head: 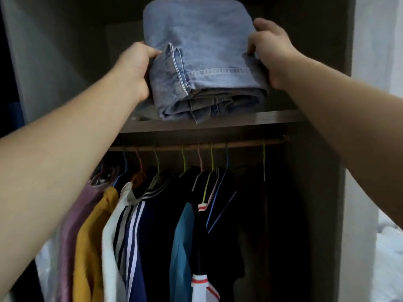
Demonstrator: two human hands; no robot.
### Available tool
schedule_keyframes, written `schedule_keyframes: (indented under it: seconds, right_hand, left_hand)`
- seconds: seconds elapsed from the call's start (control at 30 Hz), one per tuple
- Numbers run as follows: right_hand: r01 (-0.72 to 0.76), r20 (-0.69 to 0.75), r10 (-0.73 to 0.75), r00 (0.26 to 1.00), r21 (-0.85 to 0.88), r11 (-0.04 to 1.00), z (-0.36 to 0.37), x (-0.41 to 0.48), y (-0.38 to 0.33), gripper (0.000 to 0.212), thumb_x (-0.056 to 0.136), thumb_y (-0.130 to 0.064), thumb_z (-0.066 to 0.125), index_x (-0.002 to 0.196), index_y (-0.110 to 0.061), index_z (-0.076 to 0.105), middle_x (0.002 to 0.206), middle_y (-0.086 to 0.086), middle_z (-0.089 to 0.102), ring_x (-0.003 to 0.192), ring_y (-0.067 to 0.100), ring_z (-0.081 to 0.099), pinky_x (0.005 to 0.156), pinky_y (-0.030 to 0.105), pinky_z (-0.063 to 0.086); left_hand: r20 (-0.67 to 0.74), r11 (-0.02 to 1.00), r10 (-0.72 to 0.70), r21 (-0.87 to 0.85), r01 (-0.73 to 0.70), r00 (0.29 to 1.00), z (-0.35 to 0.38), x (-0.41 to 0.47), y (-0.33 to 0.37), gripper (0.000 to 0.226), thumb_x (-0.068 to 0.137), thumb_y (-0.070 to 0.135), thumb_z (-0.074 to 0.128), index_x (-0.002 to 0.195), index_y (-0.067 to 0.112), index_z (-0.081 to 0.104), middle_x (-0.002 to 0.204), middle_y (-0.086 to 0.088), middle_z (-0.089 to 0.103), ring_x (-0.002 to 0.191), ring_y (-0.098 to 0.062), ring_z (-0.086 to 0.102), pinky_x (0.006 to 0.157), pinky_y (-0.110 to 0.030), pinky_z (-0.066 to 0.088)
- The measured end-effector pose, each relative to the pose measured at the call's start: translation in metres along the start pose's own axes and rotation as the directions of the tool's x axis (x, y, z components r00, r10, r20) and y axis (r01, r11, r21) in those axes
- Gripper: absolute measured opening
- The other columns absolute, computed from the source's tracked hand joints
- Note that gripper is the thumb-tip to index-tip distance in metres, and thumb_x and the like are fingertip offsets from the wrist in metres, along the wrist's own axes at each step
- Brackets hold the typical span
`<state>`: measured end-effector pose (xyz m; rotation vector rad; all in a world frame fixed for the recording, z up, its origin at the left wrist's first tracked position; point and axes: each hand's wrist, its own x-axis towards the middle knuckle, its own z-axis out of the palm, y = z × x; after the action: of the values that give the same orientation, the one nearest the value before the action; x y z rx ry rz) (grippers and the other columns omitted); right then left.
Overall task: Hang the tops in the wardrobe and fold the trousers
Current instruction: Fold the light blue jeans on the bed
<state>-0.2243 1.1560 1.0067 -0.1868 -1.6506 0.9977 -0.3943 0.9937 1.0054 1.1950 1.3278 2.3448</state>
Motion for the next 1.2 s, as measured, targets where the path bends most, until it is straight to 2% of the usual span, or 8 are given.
schedule_keyframes:
  seconds: [0.07, 0.47, 0.6, 0.73, 0.87, 1.03, 1.1, 1.2]
  right_hand:
    - [0.013, -0.030, -0.014, 0.999, -0.023, 1.000, 0.004, 0.018, 0.011, 0.062, 0.094, -0.010, 0.049, 0.153, -0.025, 0.035, 0.101, -0.013, 0.051, 0.089, 0.008, 0.060, 0.063, 0.019, 0.052]
    - [0.037, -0.231, -0.075, 0.970, -0.161, 0.986, -0.002, 0.120, 0.073, 0.062, 0.095, -0.011, 0.048, 0.153, -0.024, 0.032, 0.135, 0.000, 0.052, 0.114, 0.018, 0.061, 0.097, 0.039, 0.055]
    - [-0.076, -0.310, -0.039, 0.950, -0.350, 0.934, -0.016, 0.152, 0.090, 0.047, 0.094, -0.014, 0.051, 0.140, -0.021, 0.051, 0.121, 0.001, 0.061, 0.106, 0.019, 0.062, 0.090, 0.032, 0.052]
    - [-0.333, -0.114, 0.406, 0.907, -0.785, 0.522, -0.029, 0.159, 0.118, 0.020, 0.097, -0.011, 0.053, 0.113, -0.006, 0.064, 0.112, 0.020, 0.067, 0.101, 0.038, 0.067, 0.091, 0.048, 0.055]
    - [-0.195, -0.110, 0.555, 0.825, -0.976, 0.096, -0.019, 0.157, 0.116, 0.027, 0.102, -0.020, 0.047, 0.115, 0.000, 0.061, 0.103, 0.019, 0.064, 0.084, 0.035, 0.066, 0.072, 0.046, 0.058]
    - [-0.097, 0.001, 0.474, 0.881, -0.978, 0.183, -0.007, 0.163, 0.092, 0.039, 0.090, -0.018, 0.062, 0.128, -0.013, 0.062, 0.110, 0.007, 0.061, 0.099, 0.032, 0.066, 0.085, 0.055, 0.058]
    - [-0.168, 0.012, 0.592, 0.806, -0.954, 0.247, -0.002, 0.162, 0.085, 0.042, 0.081, -0.013, 0.068, 0.123, -0.016, 0.064, 0.111, 0.011, 0.063, 0.104, 0.033, 0.064, 0.087, 0.055, 0.056]
    - [-0.100, -0.004, 0.723, 0.691, -0.991, 0.090, 0.010, 0.160, 0.088, 0.060, 0.076, -0.007, 0.081, 0.131, -0.017, 0.058, 0.131, 0.016, 0.056, 0.117, 0.038, 0.058, 0.078, 0.050, 0.061]
  left_hand:
    - [-0.009, 1.000, 0.007, 0.008, -0.007, 1.000, 0.004, 0.023, -0.009, 0.036, 0.088, -0.001, 0.049, 0.070, 0.014, 0.075, 0.080, -0.005, 0.075, 0.073, -0.023, 0.074, 0.062, -0.036, 0.060]
    - [0.255, 0.997, 0.069, 0.001, -0.071, 0.964, 0.044, 0.160, -0.069, 0.050, 0.083, -0.018, 0.044, 0.128, -0.003, 0.056, 0.124, -0.026, 0.062, 0.108, -0.040, 0.065, 0.088, -0.058, 0.053]
    - [0.292, 0.971, -0.141, 0.226, 0.075, 0.946, 0.068, 0.197, -0.098, 0.030, 0.094, -0.009, 0.042, 0.116, 0.006, 0.055, 0.091, -0.018, 0.067, 0.067, -0.022, 0.070, 0.057, -0.035, 0.058]
    - [0.405, 0.644, -0.541, 0.763, 0.053, 0.738, 0.070, 0.211, -0.132, 0.024, 0.104, 0.006, 0.033, 0.099, 0.006, 0.057, 0.110, -0.020, 0.061, 0.094, -0.025, 0.063, 0.068, -0.032, 0.052]
    - [0.410, 0.438, -0.520, 0.881, -0.178, 0.749, 0.072, 0.212, -0.132, 0.028, 0.101, 0.027, 0.051, 0.118, 0.006, 0.059, 0.147, -0.015, 0.044, 0.134, -0.035, 0.045, 0.074, -0.036, 0.060]
    - [0.566, 0.415, -0.414, 0.814, -0.406, 0.713, 0.067, 0.211, -0.107, 0.050, 0.097, 0.053, 0.052, 0.143, 0.034, 0.046, 0.148, 0.010, 0.044, 0.136, -0.018, 0.040, 0.106, -0.046, 0.044]
    - [0.629, 0.438, -0.495, 0.777, -0.453, 0.599, 0.064, 0.209, -0.098, 0.066, 0.081, 0.059, 0.070, 0.141, 0.045, 0.045, 0.137, 0.017, 0.051, 0.126, -0.013, 0.048, 0.100, -0.041, 0.050]
    - [0.664, 0.327, -0.515, 0.737, -0.592, 0.542, 0.070, 0.204, -0.105, 0.087, 0.069, 0.044, 0.087, 0.142, 0.046, 0.041, 0.128, 0.021, 0.053, 0.115, -0.008, 0.054, 0.094, -0.033, 0.054]
